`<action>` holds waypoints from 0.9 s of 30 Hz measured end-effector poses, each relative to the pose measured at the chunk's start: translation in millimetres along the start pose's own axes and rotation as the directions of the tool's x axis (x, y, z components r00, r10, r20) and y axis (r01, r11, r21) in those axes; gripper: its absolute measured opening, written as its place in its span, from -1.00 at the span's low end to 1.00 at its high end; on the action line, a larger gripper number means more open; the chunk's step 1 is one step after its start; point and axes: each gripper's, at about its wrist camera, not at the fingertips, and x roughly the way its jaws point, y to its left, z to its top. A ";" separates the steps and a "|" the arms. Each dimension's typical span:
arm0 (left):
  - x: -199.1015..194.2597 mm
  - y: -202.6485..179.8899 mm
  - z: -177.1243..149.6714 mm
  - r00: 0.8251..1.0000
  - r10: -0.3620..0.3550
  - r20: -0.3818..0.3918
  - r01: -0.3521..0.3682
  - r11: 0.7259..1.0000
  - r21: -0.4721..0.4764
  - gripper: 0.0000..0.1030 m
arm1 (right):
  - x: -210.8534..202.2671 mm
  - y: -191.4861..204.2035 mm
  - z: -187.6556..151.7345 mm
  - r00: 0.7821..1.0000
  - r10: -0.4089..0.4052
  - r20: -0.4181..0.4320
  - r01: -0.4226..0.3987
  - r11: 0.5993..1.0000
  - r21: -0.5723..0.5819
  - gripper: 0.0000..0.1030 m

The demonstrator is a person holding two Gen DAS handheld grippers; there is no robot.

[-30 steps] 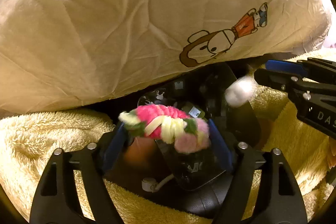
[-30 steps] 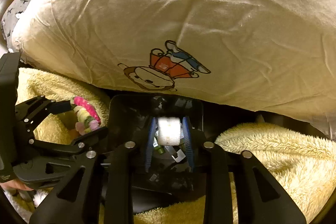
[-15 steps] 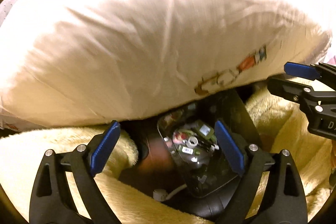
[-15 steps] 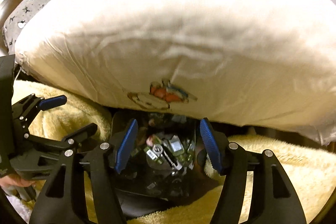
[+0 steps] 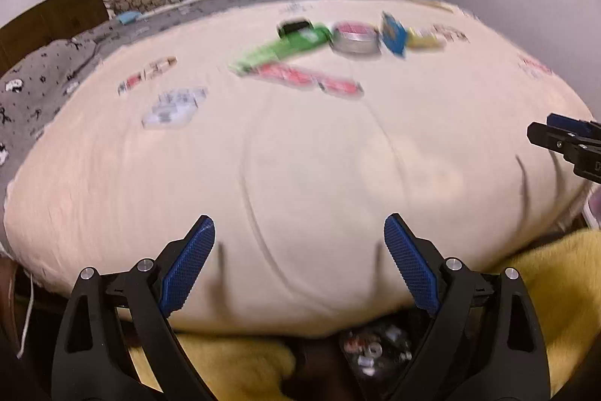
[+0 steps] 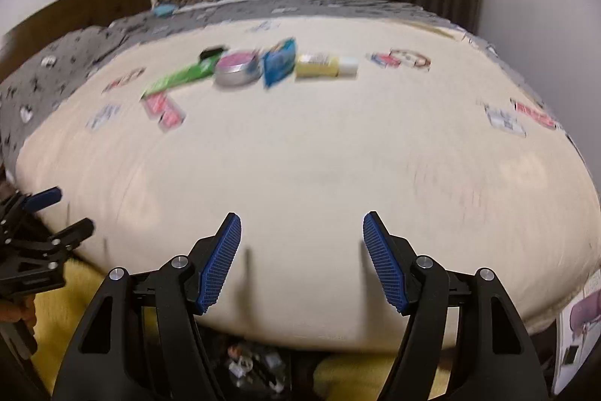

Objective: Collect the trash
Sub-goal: 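Grasp the green tube with the left tool while the right tool grasps the yellow bottle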

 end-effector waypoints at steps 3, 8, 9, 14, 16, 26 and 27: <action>13.2 9.7 25.1 1.000 0.004 0.023 -0.004 1.000 -0.020 0.68 | 16.1 -5.6 19.4 1.000 -0.028 0.008 0.028 1.000 0.002 0.33; 38.4 27.0 60.8 0.999 0.042 0.033 -0.041 0.998 -0.040 0.69 | 58.7 -11.0 52.7 0.999 -0.020 -0.050 0.021 1.000 0.023 0.38; 47.6 28.4 70.3 0.998 0.049 0.031 -0.047 0.998 -0.037 0.69 | 65.4 -12.7 58.6 0.998 -0.016 -0.055 0.018 0.999 0.031 0.47; 85.3 32.2 105.2 0.999 0.031 0.013 -0.031 0.999 -0.016 0.69 | 101.4 -18.8 85.1 0.995 -0.053 -0.079 0.057 0.998 0.040 0.67; 99.3 27.8 117.7 0.999 0.034 0.009 -0.034 0.999 0.019 0.69 | 112.4 -19.0 91.8 0.994 -0.062 -0.093 0.066 0.997 0.034 0.67; 154.2 16.0 151.5 0.999 0.007 -0.050 -0.003 0.996 0.084 0.70 | 154.0 -18.5 116.8 0.991 -0.045 -0.129 0.053 0.997 0.061 0.89; 156.4 15.9 154.7 0.999 0.002 -0.050 0.002 0.996 0.084 0.70 | 156.5 -18.5 118.6 0.990 -0.043 -0.131 0.052 0.997 0.066 0.91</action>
